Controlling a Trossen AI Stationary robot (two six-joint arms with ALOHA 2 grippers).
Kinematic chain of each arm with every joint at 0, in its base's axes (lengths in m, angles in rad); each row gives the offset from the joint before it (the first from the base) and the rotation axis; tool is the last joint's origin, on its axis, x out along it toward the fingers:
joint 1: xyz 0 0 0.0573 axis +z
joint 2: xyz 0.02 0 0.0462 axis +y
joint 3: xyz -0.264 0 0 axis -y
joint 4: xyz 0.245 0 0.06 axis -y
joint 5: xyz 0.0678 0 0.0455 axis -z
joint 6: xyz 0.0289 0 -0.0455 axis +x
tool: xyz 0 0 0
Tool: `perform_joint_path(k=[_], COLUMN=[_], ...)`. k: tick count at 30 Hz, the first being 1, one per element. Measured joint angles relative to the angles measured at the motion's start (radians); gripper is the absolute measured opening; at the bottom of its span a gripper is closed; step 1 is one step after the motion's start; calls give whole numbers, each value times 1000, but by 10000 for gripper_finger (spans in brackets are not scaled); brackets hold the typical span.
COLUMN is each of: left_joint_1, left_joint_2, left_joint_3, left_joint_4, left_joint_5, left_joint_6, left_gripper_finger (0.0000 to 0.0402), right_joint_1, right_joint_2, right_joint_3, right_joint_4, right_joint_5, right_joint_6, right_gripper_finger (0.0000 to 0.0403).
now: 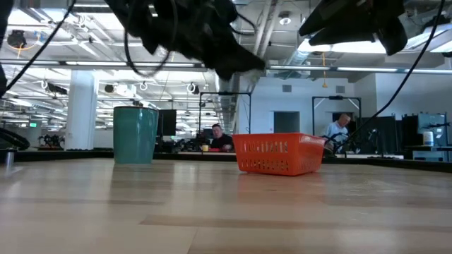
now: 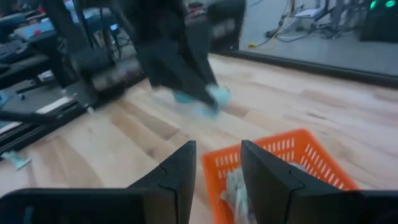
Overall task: Pick and place Stevia / Truvia into bins
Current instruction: Put the stevia packet into the basket
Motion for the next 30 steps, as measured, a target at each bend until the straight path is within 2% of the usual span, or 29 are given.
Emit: perform_joint_path(k=[6,14,17,25,27,30], left_joint_1=[17,17,14,14,14,5], left_joint_2=[117,134,134,97,58,-28], left_joint_3=[7,7,7,7,7,7], left_joint_4=[71,63,45,4,-54,-229], left_joint_5=[2,13,37,95,103,109], left_joint_6=[-30,-37,-40,-62,-20,13], left_gripper_finger=[0,6,23,101,111,117], right_joint_1=[-15,-10,-10,-10,-10,-10], right_joint_2=[0,0,0,0,0,0], right_joint_3=[0,0,0,0,0,0], right_joint_4=[2,1,1,-4,-5,-3], right_joint_5=[5,5,5,-4,-4,-8], right_joint_6=[0,0,0,0,-1,-20], right_gripper_finger=[118,118,118,118,118,118])
